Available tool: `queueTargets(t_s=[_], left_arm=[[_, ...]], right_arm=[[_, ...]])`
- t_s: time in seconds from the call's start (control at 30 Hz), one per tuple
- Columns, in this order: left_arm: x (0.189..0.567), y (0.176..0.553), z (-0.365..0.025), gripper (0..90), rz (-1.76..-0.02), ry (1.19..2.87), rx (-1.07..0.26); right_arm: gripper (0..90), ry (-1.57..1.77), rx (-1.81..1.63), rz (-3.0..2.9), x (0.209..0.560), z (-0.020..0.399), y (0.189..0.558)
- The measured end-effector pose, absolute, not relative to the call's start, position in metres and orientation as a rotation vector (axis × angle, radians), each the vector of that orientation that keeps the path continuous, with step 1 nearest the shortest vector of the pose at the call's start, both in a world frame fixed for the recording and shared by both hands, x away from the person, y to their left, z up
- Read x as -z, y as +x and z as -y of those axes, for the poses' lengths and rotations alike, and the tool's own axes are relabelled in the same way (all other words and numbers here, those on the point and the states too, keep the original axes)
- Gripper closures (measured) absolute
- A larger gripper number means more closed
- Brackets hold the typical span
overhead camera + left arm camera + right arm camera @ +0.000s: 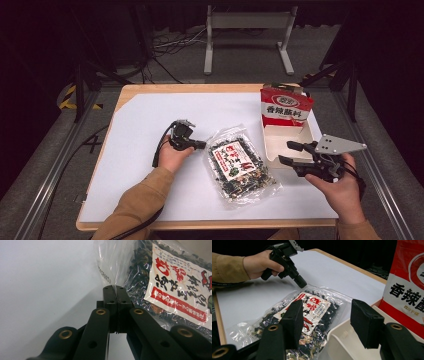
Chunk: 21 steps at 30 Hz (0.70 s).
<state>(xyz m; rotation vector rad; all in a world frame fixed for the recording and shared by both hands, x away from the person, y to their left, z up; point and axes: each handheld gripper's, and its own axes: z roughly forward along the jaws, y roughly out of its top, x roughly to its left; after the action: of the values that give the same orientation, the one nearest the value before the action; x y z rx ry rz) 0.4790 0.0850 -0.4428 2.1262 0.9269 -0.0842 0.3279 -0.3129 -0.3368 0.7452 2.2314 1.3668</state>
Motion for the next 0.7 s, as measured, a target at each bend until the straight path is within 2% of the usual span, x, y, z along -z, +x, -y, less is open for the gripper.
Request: queueTargets(t_s=[0.27, 0.7], left_arm=[[0.422, 0.473, -0.09, 89.6, -0.865, 2.114, 0.056], [0.377, 0.456, -0.111, 89.6, -0.775, 2.058, -0.061]], right_arm=[[43.8, 0.751, -1.375, -2.223, 0.336, 0.315, 0.327], [43.9, 0.749, -1.381, -2.225, 0.335, 0.313, 0.329]])
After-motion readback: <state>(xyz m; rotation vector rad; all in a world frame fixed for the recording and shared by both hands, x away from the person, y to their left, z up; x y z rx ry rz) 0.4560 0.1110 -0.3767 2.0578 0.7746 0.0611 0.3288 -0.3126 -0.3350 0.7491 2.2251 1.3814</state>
